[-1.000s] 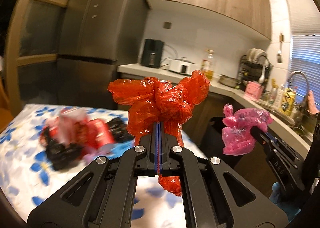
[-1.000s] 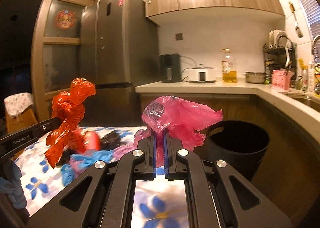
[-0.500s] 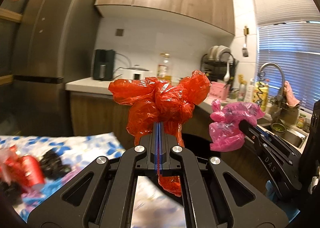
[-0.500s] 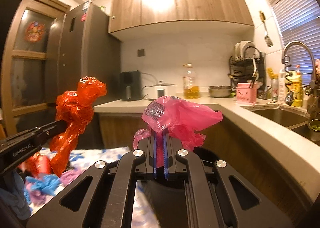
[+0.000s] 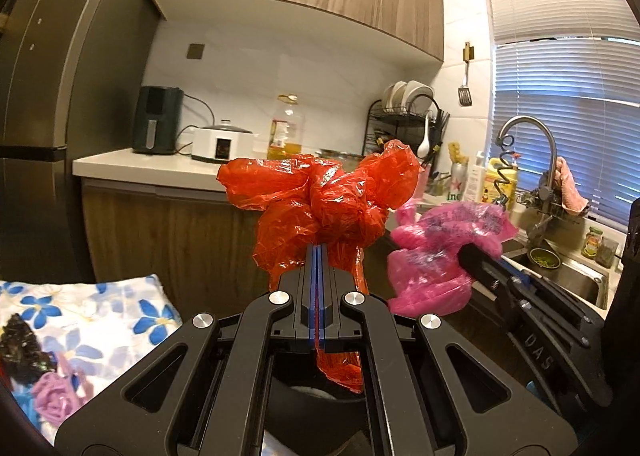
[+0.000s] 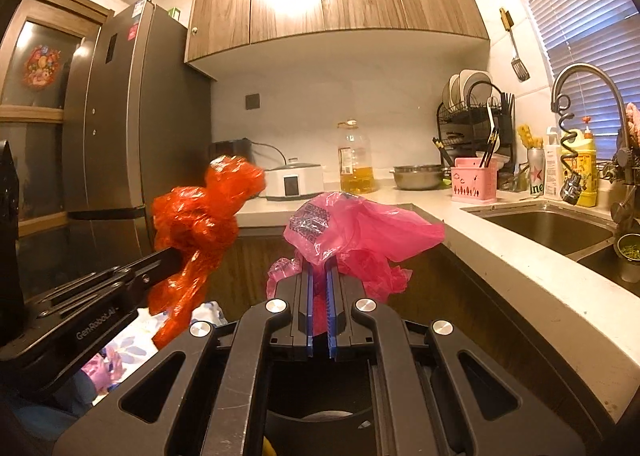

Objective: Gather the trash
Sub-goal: 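Carry both held bags over the black trash bin and release them, then move both open tools back toward the trash pile on the table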

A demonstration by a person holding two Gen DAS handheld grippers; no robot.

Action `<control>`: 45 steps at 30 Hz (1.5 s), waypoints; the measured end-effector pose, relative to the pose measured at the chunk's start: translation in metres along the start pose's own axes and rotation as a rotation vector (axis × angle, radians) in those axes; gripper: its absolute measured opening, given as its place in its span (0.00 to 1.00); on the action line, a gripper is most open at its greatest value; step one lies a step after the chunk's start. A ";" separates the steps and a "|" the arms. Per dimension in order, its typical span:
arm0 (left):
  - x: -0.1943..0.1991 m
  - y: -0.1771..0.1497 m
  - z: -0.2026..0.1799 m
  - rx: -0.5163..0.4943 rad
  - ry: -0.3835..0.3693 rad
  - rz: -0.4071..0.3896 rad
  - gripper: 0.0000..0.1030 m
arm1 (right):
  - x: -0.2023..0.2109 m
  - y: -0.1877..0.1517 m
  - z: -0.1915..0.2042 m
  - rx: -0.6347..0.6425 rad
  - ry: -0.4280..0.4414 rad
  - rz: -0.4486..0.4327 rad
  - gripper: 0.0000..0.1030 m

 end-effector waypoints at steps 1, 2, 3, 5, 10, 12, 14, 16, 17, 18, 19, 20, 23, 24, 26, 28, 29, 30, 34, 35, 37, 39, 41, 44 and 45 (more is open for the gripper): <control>-0.005 0.001 0.000 0.001 -0.006 0.001 0.00 | -0.003 0.001 0.000 0.001 0.001 0.005 0.06; -0.008 0.000 0.000 0.001 -0.009 0.001 0.00 | -0.007 -0.001 0.000 0.002 0.002 0.010 0.06; -0.010 -0.002 0.000 0.002 -0.014 0.001 0.00 | -0.010 -0.002 0.000 0.002 0.003 0.013 0.06; -0.018 -0.004 0.002 0.004 -0.020 0.005 0.00 | -0.015 -0.004 -0.001 0.004 0.004 0.020 0.06; -0.031 -0.012 0.008 0.023 -0.038 0.017 0.00 | -0.027 -0.009 -0.002 0.006 0.005 0.033 0.06; -0.037 -0.016 0.010 0.027 -0.041 0.030 0.00 | -0.032 -0.011 -0.002 0.006 0.008 0.041 0.06; -0.041 -0.020 0.012 0.031 -0.047 0.037 0.00 | -0.036 -0.013 -0.002 0.005 0.009 0.047 0.06; -0.046 -0.022 0.013 0.037 -0.055 0.049 0.00 | -0.040 -0.014 -0.003 0.004 0.011 0.054 0.06; -0.048 -0.024 0.015 0.039 -0.062 0.053 0.00 | -0.042 -0.015 -0.002 0.003 0.016 0.058 0.06; -0.049 -0.025 0.016 0.041 -0.063 0.057 0.00 | -0.044 -0.016 -0.002 0.004 0.019 0.062 0.06; -0.050 -0.026 0.016 0.042 -0.063 0.060 0.00 | -0.045 -0.015 -0.002 0.005 0.019 0.063 0.06; -0.052 -0.027 0.017 0.045 -0.066 0.063 0.00 | -0.047 -0.016 -0.002 0.005 0.016 0.065 0.07; -0.056 -0.030 0.020 0.058 -0.072 0.081 0.00 | -0.051 -0.017 -0.002 0.004 0.014 0.070 0.12; -0.057 -0.030 0.021 0.058 -0.070 0.085 0.01 | -0.052 -0.018 -0.003 0.004 0.012 0.073 0.14; -0.057 -0.032 0.023 0.057 -0.059 0.087 0.04 | -0.053 -0.019 -0.003 0.001 0.017 0.081 0.18; -0.056 -0.032 0.027 0.079 -0.057 0.084 0.15 | -0.054 -0.020 -0.003 0.006 0.013 0.081 0.26; -0.054 -0.032 0.030 0.090 -0.052 0.077 0.26 | -0.054 -0.020 -0.002 0.009 0.016 0.081 0.26; -0.052 -0.032 0.032 0.097 -0.048 0.073 0.35 | -0.054 -0.020 -0.001 0.013 0.016 0.081 0.27; -0.038 -0.033 0.040 0.114 -0.007 0.067 0.49 | -0.054 -0.020 -0.002 0.011 0.013 0.083 0.33; -0.033 -0.033 0.040 0.118 0.000 0.064 0.53 | -0.052 -0.020 -0.003 0.001 0.013 0.088 0.35; -0.021 -0.032 0.039 0.114 0.013 0.052 0.58 | -0.048 -0.021 -0.005 -0.019 0.017 0.096 0.43; -0.007 -0.032 0.036 0.095 0.041 0.045 0.70 | -0.041 -0.023 -0.006 -0.027 0.017 0.101 0.48; 0.009 -0.033 0.035 0.096 0.077 0.036 0.76 | -0.033 -0.026 -0.006 -0.038 0.014 0.111 0.56; 0.036 -0.037 0.038 0.119 0.127 0.019 0.84 | -0.023 -0.028 -0.005 -0.054 0.025 0.138 0.65; 0.047 -0.038 0.038 0.118 0.150 0.013 0.86 | -0.018 -0.029 -0.003 -0.050 0.025 0.141 0.68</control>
Point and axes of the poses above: each gripper's, at about its wrist camera, not at the fingertips, and x roughly against the way its jaws point, z to its left, y to its top, the point moved 2 cm from there along -x, roughly the way its jaws point, and after that the axes turned 15 degrees about -y, right-handed, at the moved point
